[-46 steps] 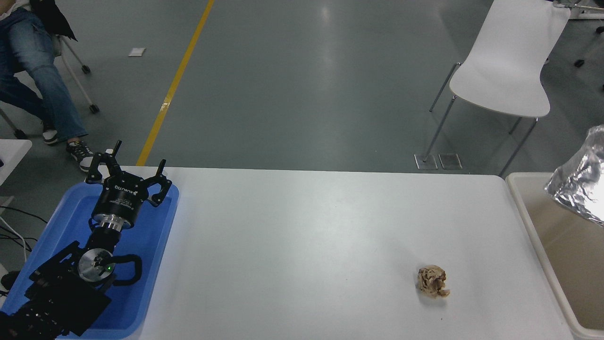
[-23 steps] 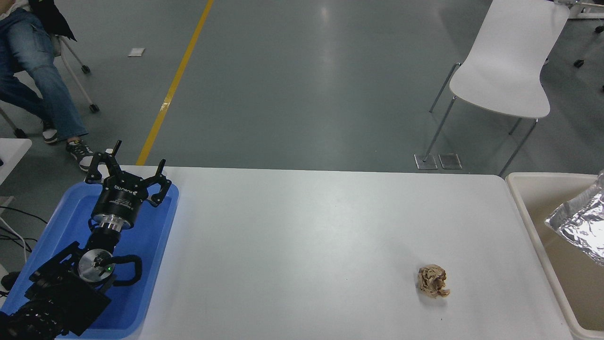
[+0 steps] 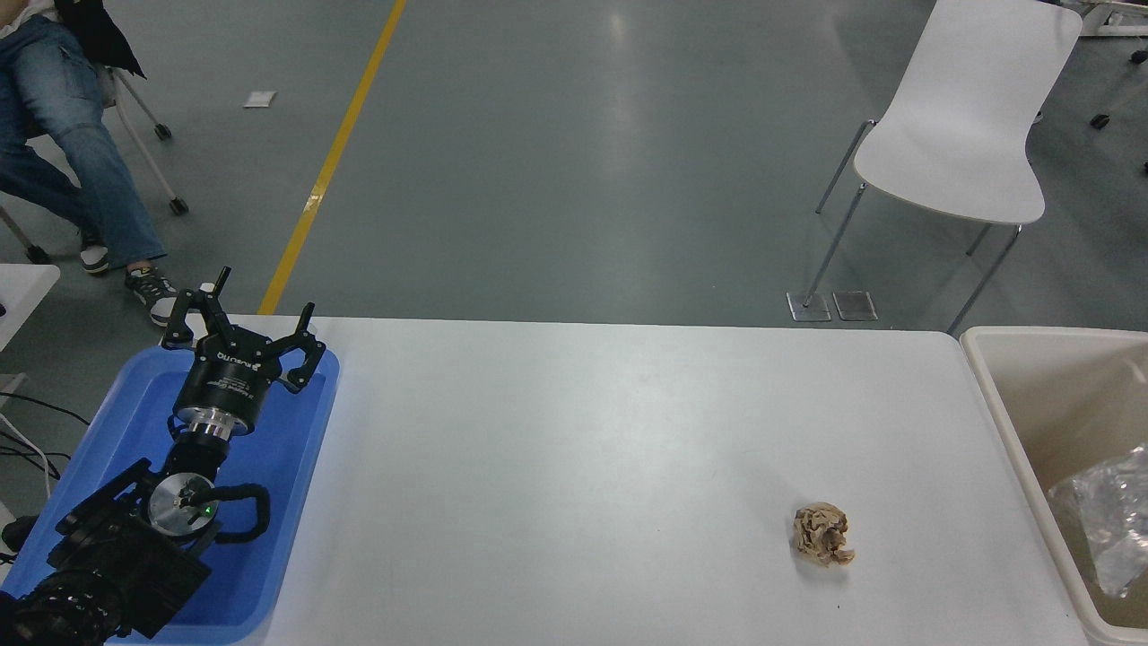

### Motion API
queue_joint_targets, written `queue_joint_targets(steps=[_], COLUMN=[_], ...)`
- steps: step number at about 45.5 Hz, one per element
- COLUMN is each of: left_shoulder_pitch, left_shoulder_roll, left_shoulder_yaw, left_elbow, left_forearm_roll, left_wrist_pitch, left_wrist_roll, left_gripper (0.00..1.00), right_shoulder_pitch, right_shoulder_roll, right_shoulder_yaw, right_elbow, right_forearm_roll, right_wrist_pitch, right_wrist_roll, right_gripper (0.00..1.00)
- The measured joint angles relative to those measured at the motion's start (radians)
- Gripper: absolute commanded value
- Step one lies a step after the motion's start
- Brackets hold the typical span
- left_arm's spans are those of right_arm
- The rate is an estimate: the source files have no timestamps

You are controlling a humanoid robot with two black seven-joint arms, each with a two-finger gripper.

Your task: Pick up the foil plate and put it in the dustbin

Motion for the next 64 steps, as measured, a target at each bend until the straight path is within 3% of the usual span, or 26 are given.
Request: queue_joint_targets(steps=[10,23,44,64], left_shoulder_pitch=[0.000,0.000,0.000,0.000], left_shoulder_roll=[0.000,0.000,0.000,0.001], left_shoulder_yaw=[0.000,0.000,0.000,0.000], left_elbow=[0.000,0.000,0.000,0.000], left_forearm_roll=[0.000,0.000,0.000,0.000], left_wrist_pitch=[0.000,0.000,0.000,0.000], left_wrist_roll=[0.000,0.001,0.001,0.001], left_gripper=[1.00,1.00,1.00,1.00], right_shoulder_pitch=[0.187,0.679,1.301,1.623], right_shoulder_roll=[-0.054,-0.062,0.141,0.140], right_shoulder_yaw=[-0.028,-0.314,-0.607,-0.623], right_elbow=[0.138,0.501,0.924,1.247], right_forearm_roll=[-0.008,-0.013,-0.014,-0.012], right_wrist_pitch=[0.006,0.033,0.507,0.747], right_wrist_roll=[-0.001,-0.001,-0.001,-0.001], right_gripper=[1.00,1.00,1.00,1.00])
